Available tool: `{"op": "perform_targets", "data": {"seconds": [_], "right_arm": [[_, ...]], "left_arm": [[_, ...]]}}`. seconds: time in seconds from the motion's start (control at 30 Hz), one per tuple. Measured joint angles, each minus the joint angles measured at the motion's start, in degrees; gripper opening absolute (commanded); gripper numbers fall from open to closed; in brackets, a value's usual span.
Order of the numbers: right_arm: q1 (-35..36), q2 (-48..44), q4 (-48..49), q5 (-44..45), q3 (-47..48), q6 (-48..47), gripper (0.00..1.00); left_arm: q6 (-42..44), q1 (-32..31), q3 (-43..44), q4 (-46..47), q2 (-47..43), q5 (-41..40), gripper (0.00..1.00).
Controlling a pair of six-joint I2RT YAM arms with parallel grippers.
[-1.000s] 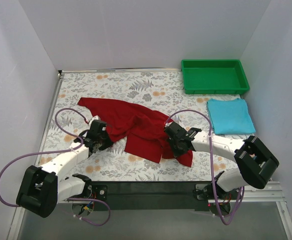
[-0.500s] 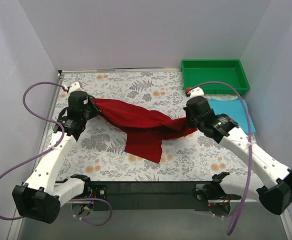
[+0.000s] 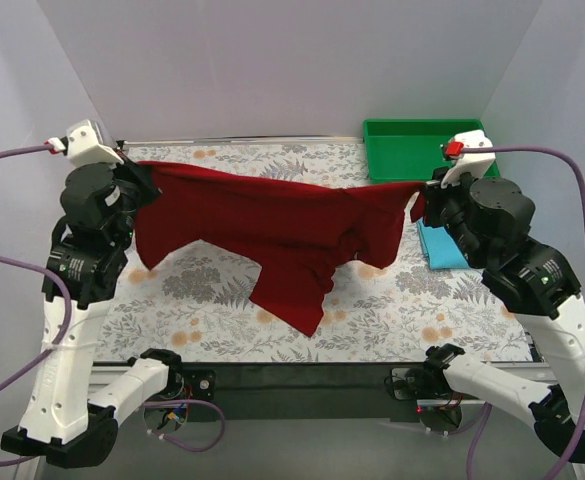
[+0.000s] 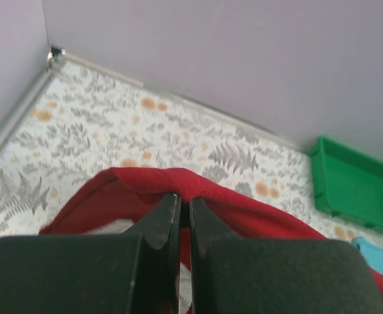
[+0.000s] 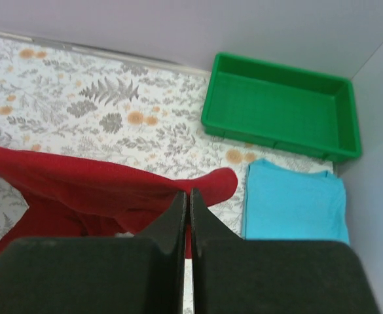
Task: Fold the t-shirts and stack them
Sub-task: Flatten the tshirt out
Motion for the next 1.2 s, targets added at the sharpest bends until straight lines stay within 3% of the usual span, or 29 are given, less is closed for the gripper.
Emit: {"op": "perform_targets", "data": {"seconds": [0.3,0.6,0.93,1.2], "right_arm": [[0.0,5.7,2.8,0.9,10.9,-7.6,0.01],[0.0,7.2,5.4,-1.7,20.9,-15.0,0.01],[0.0,-1.7,6.9,-8.2,25.4,-20.8,0.01],[0.0,-0.9,6.7,-10.6,33.3,-23.4,0.01]], "left_arm": [[4.9,0.0,15.9,2.2,6.8,-1.1,0.00],[8.8,0.0,29.1,3.5,10.0,5.1,0.00],[8.5,0.0,30.5,4.9,0.9,15.5,0.00],[8.0,0.0,31.2,6.5,-3.1,18.2,0.00]]}}
